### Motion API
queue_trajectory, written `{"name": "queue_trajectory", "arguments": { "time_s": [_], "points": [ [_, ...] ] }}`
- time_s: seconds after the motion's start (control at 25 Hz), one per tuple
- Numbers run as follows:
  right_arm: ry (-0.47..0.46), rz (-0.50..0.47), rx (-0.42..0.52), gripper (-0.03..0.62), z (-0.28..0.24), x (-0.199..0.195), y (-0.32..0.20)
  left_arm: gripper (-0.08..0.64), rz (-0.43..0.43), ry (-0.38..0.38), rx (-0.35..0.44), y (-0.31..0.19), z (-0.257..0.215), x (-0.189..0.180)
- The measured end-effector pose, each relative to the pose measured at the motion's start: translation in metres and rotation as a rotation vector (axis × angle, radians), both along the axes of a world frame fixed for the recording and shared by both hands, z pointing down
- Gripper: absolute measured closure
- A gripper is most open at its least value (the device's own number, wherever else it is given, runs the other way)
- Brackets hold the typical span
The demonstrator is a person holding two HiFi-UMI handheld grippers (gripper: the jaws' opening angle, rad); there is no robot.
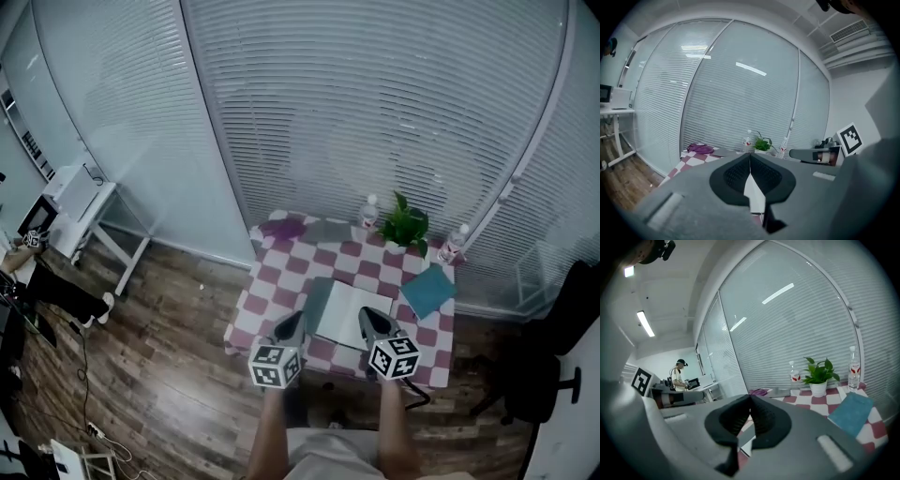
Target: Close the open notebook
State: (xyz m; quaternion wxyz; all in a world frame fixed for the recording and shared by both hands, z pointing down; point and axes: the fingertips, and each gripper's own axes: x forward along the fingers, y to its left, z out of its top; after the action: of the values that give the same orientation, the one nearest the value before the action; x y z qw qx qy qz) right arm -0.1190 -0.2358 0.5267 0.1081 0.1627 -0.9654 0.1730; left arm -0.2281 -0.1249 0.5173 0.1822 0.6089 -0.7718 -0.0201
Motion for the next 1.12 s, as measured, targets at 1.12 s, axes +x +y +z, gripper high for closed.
{"name": "queue_trajectory", "arguments": {
  "time_s": [1.12],
  "points": [
    [0.438,-0.014,0.177,0.591,0.117,-0.103,0.003,0.552,0.464,-0.027,-0.140,-0.080,0.100,-0.105]
  ]
}}
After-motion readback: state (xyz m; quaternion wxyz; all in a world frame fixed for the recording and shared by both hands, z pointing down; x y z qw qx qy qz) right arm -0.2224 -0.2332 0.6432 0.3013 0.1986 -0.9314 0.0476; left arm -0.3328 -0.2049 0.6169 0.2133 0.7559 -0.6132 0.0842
